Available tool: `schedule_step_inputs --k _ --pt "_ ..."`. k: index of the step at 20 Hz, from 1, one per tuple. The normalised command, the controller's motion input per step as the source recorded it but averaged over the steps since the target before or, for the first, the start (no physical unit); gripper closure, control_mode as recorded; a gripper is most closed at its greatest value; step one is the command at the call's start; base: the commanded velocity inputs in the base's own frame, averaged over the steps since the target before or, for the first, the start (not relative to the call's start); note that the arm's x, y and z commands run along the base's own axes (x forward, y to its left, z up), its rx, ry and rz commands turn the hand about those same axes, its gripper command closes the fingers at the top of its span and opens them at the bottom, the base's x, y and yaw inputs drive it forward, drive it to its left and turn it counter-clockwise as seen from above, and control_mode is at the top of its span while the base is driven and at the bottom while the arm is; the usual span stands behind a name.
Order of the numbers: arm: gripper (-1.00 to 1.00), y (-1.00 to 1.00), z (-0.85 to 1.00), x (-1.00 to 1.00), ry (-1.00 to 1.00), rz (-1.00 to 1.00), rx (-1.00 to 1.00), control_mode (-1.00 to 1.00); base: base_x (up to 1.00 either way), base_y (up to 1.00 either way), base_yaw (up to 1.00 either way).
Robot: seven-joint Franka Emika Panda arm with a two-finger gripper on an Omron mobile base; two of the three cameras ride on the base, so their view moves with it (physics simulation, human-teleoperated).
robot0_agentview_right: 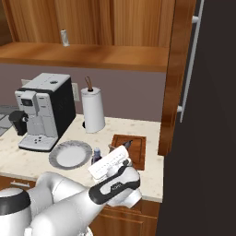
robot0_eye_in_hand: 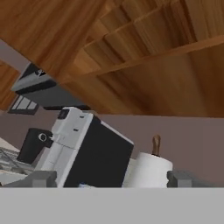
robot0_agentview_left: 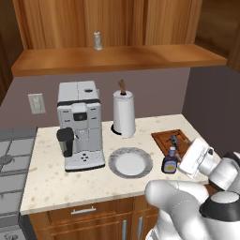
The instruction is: Pick the fish from the plate and place it on the cutting board. Then pick the condiment bottle from the cabinet and place it next to the cutting board.
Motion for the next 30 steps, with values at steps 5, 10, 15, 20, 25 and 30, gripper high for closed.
schedule_step_inputs --k 5,10,15,20,25,30 --pt "-1.00 0.00 0.41 -0.19 0.01 -0.11 -0.34 -1.00 0.00 0.00 0.00" --pt "-1.00 0.04 0.54 -0.42 0.00 -0.09 -0.38 -1.00 0.00 0.00 0.00" --pt "-1.00 0.22 0.56 -0.49 -0.04 -0.05 -0.46 -1.00 0.00 0.00 0.00" --pt "-1.00 0.29 0.58 -0.49 -0.13 -0.03 -0.53 -1.00 0.00 0.00 0.00" --pt "-1.00 0.35 0.50 -0.45 -0.25 -0.03 -0.56 -1.00 0.00 0.00 0.00" --pt "-1.00 0.20 0.38 -0.35 -0.31 -0.02 -0.60 -1.00 0.00 0.00 0.00"
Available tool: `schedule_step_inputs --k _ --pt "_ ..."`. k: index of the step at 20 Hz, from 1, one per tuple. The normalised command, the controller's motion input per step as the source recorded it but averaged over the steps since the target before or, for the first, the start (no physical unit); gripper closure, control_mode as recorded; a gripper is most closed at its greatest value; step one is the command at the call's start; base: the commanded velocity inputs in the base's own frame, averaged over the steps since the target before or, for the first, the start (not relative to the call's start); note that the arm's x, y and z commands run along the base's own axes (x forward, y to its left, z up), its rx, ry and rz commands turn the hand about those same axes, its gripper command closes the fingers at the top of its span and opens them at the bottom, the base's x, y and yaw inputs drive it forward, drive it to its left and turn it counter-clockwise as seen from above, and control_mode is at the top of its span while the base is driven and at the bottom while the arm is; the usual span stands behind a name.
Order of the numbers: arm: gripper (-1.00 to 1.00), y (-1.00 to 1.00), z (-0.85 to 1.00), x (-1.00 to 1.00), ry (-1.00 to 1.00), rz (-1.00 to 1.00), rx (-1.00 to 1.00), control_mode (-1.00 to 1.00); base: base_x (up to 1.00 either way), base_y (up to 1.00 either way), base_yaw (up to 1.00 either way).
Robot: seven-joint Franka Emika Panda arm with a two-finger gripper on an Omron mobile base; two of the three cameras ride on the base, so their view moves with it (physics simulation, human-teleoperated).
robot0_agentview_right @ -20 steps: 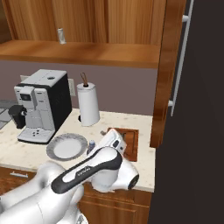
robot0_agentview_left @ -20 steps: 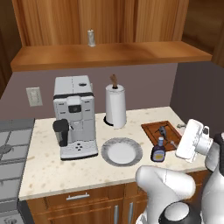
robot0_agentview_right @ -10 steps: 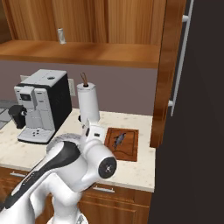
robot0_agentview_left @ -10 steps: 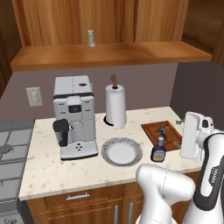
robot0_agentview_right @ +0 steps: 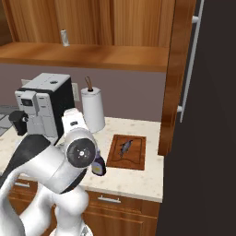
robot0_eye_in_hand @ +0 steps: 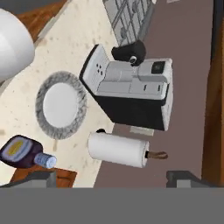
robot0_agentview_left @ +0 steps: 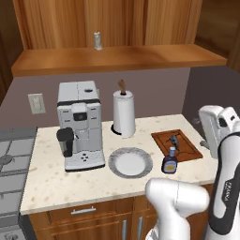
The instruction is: Pick the fish from the plate and place it on the cutting board. Then pick the condiment bottle from the cabinet and place it next to the cutting board.
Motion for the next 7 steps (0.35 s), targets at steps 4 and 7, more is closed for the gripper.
schedule_step_inputs --k 4,7 --pt "-1.00 0.14 0.31 -0.41 -0.31 -0.02 -0.59 -1.00 0.00 0.00 0.00" --pt "-1.00 0.18 0.22 -0.53 -0.35 -0.02 -0.57 -1.00 0.00 0.00 0.00"
